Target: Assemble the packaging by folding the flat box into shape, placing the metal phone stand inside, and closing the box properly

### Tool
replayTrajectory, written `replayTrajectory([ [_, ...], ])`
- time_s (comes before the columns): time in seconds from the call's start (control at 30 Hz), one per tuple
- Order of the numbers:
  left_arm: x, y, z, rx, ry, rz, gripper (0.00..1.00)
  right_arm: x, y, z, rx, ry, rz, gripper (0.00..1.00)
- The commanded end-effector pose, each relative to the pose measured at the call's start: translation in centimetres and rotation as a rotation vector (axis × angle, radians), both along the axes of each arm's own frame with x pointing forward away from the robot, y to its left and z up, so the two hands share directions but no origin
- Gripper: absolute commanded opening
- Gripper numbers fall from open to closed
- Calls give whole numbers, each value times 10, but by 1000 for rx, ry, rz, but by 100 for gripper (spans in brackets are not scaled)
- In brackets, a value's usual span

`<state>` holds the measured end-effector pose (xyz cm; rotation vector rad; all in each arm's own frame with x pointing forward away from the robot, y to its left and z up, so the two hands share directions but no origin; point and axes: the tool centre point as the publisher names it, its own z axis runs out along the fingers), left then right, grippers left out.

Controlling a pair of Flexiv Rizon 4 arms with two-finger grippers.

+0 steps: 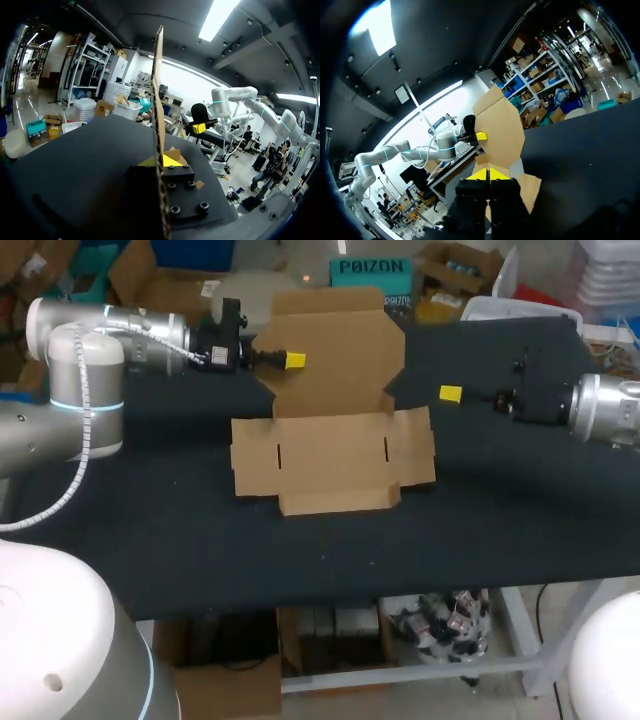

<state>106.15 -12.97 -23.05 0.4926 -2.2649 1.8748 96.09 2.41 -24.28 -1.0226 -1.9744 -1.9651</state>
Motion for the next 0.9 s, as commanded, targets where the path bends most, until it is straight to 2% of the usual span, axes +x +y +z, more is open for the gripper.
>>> replayTrajectory([
  [0.03,5,-7,2,-1,-4,-5,0,-26,-11,3,-85,-31,-138,0],
  [0.23,6,-16,8,5,-25,-8,0,-49,-12,-5,-169,-96,-216,0],
  [0.37,6,-19,11,-13,-46,1,0,-68,-11,-14,-238,-150,-209,0],
  [0.9,6,-19,12,-19,-46,4,0,-68,-11,-14,-238,-150,-209,0],
])
